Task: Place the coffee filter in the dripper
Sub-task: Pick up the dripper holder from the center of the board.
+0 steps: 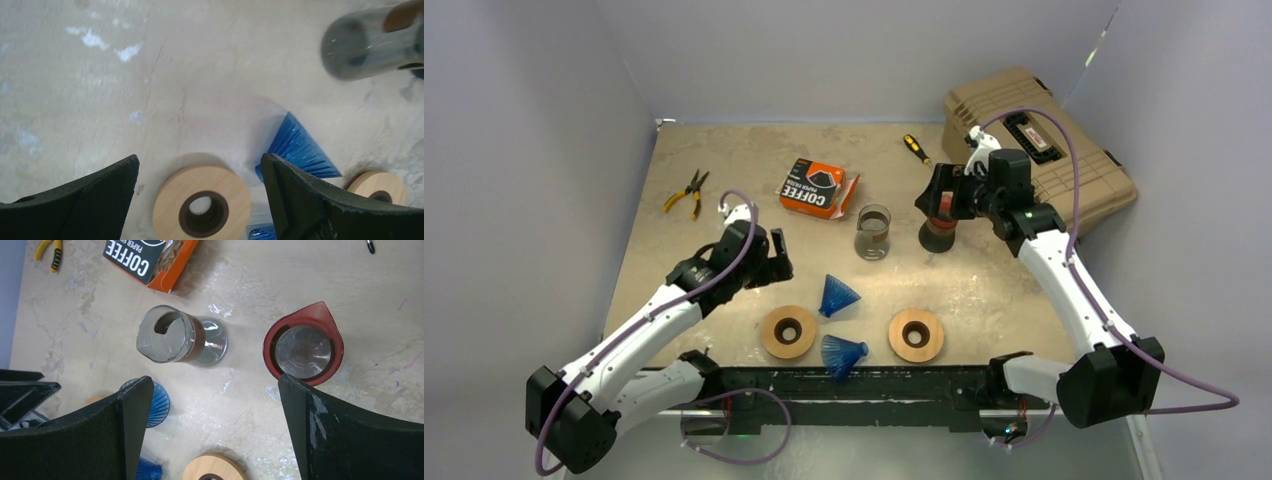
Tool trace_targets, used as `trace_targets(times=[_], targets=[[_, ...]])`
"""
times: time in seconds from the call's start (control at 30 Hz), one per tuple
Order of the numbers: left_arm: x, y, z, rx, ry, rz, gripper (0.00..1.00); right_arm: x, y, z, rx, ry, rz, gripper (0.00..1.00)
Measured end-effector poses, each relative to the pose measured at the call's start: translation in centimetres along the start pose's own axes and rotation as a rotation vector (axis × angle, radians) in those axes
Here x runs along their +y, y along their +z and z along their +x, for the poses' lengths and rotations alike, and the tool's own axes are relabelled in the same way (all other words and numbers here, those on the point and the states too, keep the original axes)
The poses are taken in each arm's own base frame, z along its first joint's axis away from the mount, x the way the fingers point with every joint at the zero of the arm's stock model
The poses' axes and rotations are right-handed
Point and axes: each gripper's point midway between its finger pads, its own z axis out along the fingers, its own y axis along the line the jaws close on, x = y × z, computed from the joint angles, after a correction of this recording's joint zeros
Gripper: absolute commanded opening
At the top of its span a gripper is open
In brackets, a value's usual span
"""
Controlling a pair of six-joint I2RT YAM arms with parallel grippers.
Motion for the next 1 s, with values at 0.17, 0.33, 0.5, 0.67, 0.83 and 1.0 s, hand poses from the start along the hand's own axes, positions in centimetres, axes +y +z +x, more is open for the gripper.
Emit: trace_targets(times=[0.17,0.33,0.5,0.67,0.83,1.0], targets=[[3.3,0.5,4.6,0.103,-0.103,-0.121,0.91,0.3,-0.1,0.2,0.0,-0.001,-0.02,0.99],[5.3,1.2,7.8,0.179,-0.175,-0.209,0.89,0.2,0.3,1.6,0.03,0.009,-0.033,0.99],[6.5,1.7,10.2,0.233,-0.227,-0.265,0.83,0.1,0.6,3.0,0.06,0.018,-0.046,0.99],[7.3,1.5,12.0,0.275,-0.272,-0.301,0.8,0.4,0.7,2.8,0.053,0.019,-0.064,0.99],[6.8,0.5,11.9,0.26,-0.314,-0.242,0.81,0.7,0.7,3.0,0.056,0.025,-0.085,0.99],[6.0,-0.1,11.9,0.249,-0.341,-0.165,0.77,1.0,0.8,2.9,0.053,0.029,-0.098,0.99]])
